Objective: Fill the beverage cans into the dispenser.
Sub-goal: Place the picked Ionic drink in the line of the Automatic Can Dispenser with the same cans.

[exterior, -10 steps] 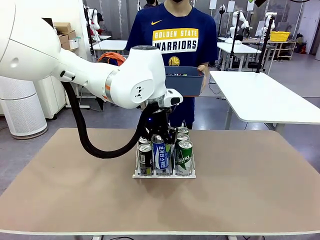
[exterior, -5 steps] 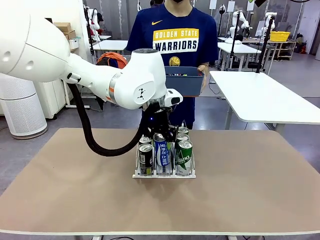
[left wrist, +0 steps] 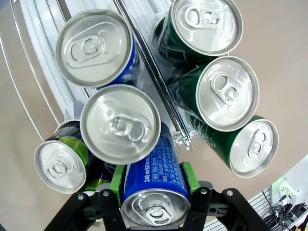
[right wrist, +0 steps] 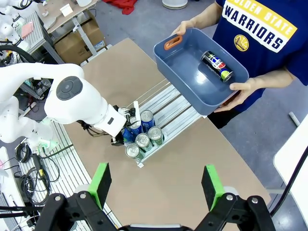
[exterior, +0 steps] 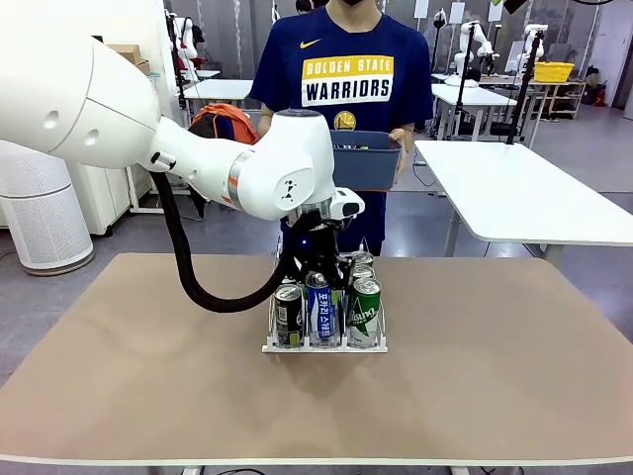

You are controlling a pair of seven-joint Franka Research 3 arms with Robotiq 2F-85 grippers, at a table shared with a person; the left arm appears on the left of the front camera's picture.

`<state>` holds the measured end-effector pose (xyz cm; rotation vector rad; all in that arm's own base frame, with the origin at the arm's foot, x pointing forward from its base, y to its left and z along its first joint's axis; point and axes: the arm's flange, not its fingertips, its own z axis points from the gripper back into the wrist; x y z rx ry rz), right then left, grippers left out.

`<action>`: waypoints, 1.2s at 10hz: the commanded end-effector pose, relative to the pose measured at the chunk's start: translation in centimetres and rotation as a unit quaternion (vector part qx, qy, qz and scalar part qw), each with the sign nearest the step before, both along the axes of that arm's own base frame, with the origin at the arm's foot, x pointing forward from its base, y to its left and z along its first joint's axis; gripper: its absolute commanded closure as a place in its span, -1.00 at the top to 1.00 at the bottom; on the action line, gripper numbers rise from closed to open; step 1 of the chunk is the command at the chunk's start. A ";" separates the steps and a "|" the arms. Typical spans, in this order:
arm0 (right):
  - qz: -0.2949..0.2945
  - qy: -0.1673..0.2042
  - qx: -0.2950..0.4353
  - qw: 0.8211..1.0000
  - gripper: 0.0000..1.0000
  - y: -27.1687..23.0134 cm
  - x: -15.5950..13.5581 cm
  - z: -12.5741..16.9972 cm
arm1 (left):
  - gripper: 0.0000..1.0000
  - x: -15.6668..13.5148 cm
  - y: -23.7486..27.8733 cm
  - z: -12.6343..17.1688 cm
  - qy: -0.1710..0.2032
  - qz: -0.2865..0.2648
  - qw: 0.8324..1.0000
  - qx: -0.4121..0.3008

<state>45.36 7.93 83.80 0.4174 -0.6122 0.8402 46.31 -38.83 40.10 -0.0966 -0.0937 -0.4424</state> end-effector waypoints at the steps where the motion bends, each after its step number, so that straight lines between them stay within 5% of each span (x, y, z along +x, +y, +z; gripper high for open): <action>1: -0.002 0.004 0.002 1.000 1.00 0.0 -0.1 -0.1 | 0.15 0.9 -0.3 0.2 0.002 -0.013 1.000 0.002; 9: -0.002 0.004 0.002 1.000 1.00 0.0 -0.1 -0.1 | 0.15 0.2 -0.6 -0.4 0.012 -0.006 1.000 0.005; 12: -0.002 0.004 0.002 1.000 1.00 0.0 -0.1 -0.1 | 0.63 -0.4 -0.9 0.4 -0.002 -0.019 1.000 0.002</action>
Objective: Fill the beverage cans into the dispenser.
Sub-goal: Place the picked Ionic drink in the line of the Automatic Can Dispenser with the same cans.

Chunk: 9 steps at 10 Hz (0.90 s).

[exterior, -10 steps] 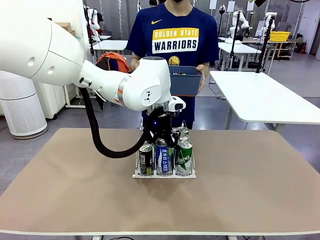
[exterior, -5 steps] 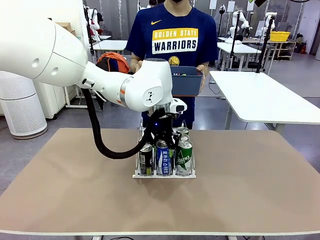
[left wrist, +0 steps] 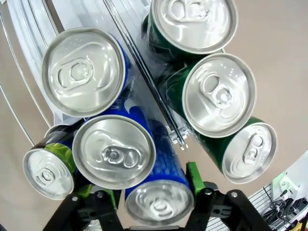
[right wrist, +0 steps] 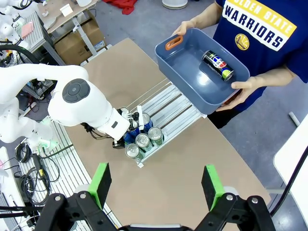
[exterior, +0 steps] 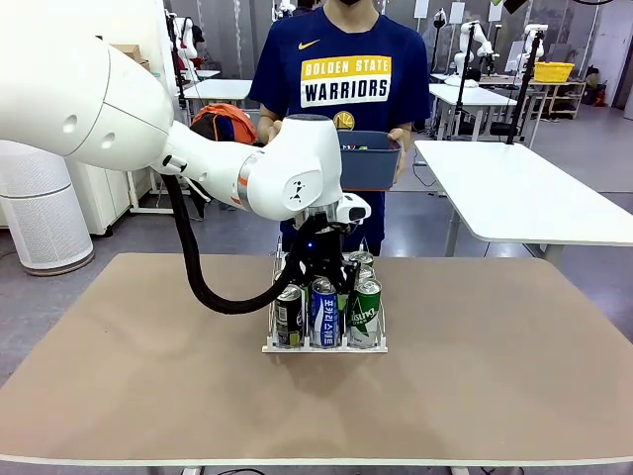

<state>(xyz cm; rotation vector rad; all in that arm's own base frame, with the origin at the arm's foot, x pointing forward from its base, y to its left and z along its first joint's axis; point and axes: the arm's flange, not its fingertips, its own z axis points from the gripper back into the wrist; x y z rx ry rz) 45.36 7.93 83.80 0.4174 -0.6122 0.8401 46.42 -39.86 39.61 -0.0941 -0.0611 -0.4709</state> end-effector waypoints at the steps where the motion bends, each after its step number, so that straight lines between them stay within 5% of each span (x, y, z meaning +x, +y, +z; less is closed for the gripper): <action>1: -0.002 0.004 0.002 1.000 1.00 0.0 -0.1 -0.1 | 0.95 -0.8 0.2 1.4 -0.022 -0.003 1.000 -0.003; 9: -0.002 0.004 0.002 1.000 1.00 0.0 -0.1 -0.1 | 1.00 -0.7 -0.2 2.7 -0.023 -0.003 1.000 -0.009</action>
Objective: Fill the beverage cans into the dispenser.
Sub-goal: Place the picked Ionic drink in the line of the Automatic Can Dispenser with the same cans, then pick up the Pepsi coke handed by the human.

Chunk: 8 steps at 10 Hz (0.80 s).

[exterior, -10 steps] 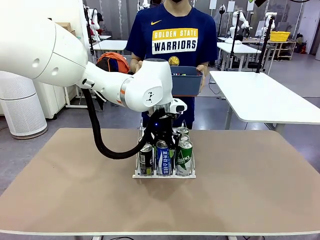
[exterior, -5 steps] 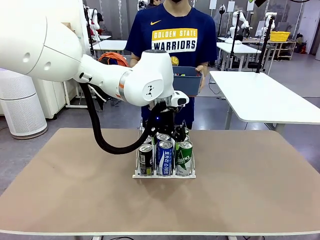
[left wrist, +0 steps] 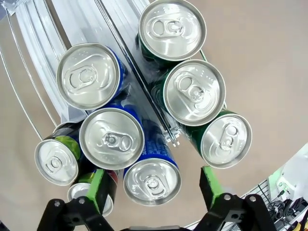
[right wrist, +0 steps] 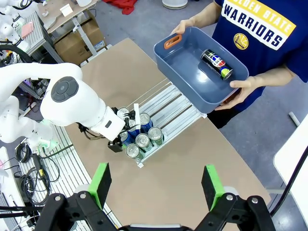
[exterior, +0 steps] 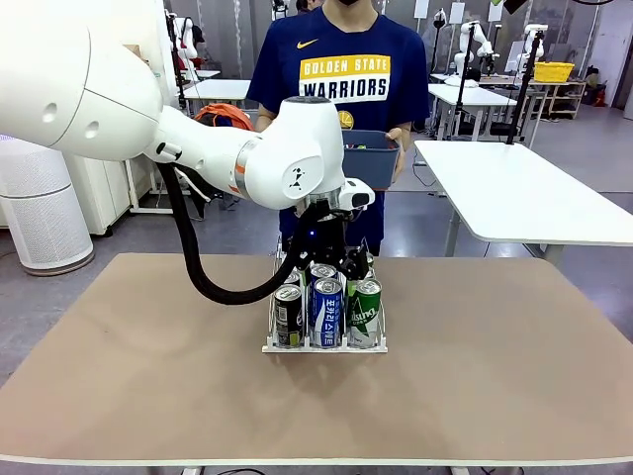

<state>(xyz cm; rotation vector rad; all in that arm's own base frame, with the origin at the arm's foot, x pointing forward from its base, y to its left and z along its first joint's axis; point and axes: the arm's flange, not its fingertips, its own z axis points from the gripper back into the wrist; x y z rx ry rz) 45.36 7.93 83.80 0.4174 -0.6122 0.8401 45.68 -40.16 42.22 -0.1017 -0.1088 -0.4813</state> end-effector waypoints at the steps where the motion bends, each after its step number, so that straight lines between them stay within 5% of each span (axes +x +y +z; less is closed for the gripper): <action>1: -0.002 0.004 0.002 1.000 1.00 0.0 -0.1 -0.1 | 1.00 0.0 0.1 0.1 0.000 0.001 1.000 0.000; 6: -0.002 0.004 0.002 1.000 1.00 0.0 -0.1 -0.1 | 1.00 0.0 0.0 0.0 0.000 0.000 1.000 0.000; 8: -0.002 0.004 0.002 1.000 1.00 0.0 -0.1 -0.1 | 1.00 -0.6 1.9 2.6 -0.019 -0.012 0.999 -0.035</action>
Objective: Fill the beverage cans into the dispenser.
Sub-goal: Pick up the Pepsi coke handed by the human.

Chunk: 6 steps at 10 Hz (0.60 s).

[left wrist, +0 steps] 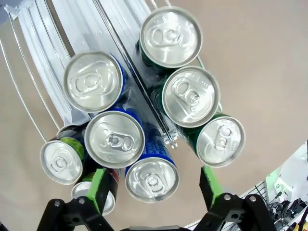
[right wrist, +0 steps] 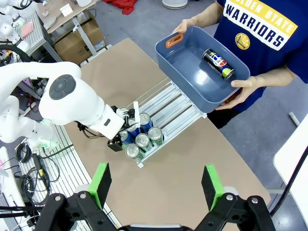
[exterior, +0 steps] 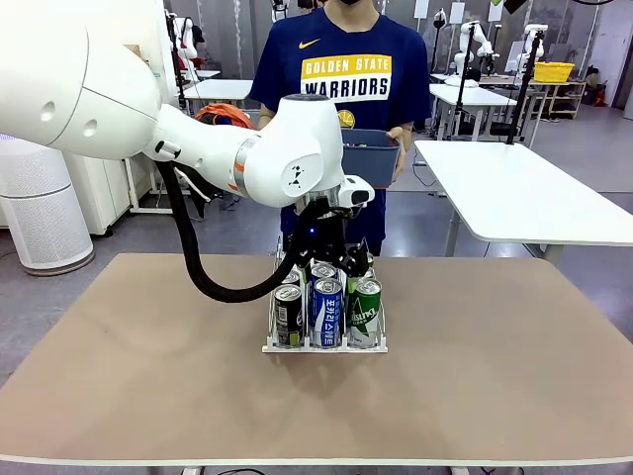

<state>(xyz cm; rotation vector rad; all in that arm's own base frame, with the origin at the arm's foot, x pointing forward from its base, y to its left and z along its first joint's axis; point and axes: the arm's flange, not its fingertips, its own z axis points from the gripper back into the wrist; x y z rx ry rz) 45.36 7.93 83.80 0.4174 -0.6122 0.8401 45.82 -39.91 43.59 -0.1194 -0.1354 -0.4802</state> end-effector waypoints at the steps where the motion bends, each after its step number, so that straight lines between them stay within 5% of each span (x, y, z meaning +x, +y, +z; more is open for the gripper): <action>1: -0.002 0.004 0.002 1.000 1.00 0.0 -0.1 -0.1 | 1.00 -1.7 3.7 3.0 -0.018 -0.034 0.999 -0.019; 2: -0.002 0.004 0.002 1.000 1.00 0.0 -0.1 -0.1 | 1.00 -2.1 5.3 4.3 -0.026 -0.078 0.994 -0.069; 6: -0.002 0.004 0.002 1.000 1.00 0.0 -0.1 -0.1 | 1.00 -4.4 13.5 14.5 -0.111 -0.151 0.980 -0.069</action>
